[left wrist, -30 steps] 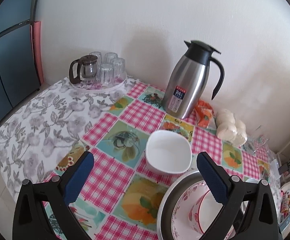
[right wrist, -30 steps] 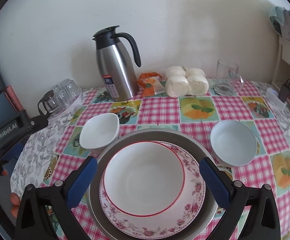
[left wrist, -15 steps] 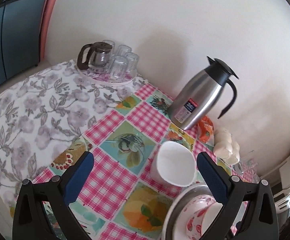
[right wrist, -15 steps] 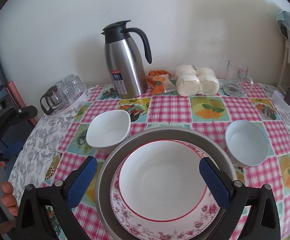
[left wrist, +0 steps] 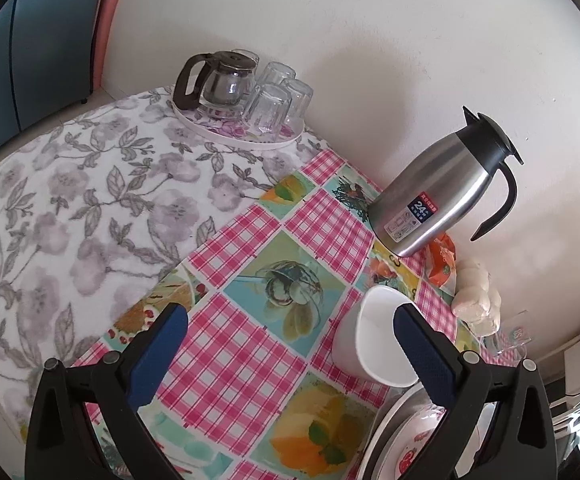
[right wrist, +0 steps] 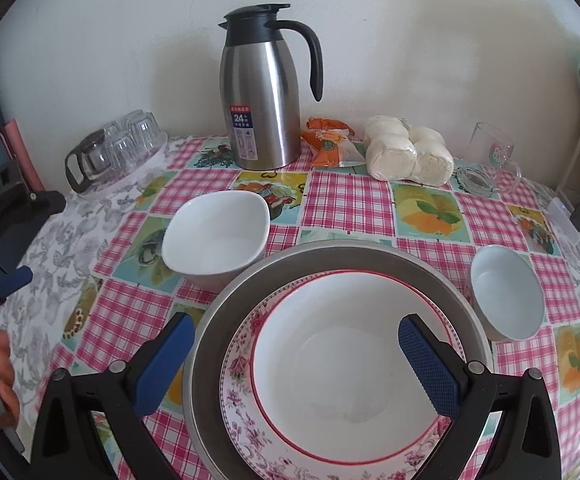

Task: Organize plates and bowls
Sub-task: 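Move the open right tool toward the white square bowl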

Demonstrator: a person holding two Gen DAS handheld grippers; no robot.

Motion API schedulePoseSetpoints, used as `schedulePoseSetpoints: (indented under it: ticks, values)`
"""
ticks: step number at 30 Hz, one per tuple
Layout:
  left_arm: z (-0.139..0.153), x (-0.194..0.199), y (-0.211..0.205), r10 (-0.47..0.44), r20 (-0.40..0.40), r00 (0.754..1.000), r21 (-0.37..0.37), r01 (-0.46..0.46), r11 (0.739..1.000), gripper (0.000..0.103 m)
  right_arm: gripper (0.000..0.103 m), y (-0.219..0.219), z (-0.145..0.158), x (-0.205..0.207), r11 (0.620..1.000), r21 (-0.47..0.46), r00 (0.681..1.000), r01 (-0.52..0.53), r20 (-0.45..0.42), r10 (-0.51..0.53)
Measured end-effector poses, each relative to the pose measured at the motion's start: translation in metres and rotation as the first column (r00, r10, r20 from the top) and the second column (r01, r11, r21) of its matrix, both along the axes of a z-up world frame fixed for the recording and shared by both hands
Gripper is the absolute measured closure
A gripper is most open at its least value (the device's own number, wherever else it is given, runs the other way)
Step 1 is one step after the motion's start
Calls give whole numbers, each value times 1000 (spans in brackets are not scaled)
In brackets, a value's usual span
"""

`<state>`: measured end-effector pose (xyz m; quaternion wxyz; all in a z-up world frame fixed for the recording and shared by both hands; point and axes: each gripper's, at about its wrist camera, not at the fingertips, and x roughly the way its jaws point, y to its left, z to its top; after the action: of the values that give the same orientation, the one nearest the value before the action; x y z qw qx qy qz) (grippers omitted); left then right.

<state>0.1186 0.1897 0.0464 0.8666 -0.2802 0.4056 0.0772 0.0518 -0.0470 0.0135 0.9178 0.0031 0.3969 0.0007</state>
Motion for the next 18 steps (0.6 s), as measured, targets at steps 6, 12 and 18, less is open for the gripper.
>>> schedulePoseSetpoints:
  ticks: [6, 12, 18]
  values:
    - [-6, 17, -1, -45, 3, 999, -27, 45, 999, 1, 0, 10, -4, 16, 1000, -15, 999, -10, -33, 9]
    - [-12, 32, -5, -88, -32, 996, -33, 87, 996, 1, 0, 18, -1, 37, 1000, 14, 996, 0, -92, 1]
    - [-26, 43, -4, -108, -81, 991, -87, 101, 991, 1, 0, 21, 13, 63, 999, 26, 992, 39, -122, -35]
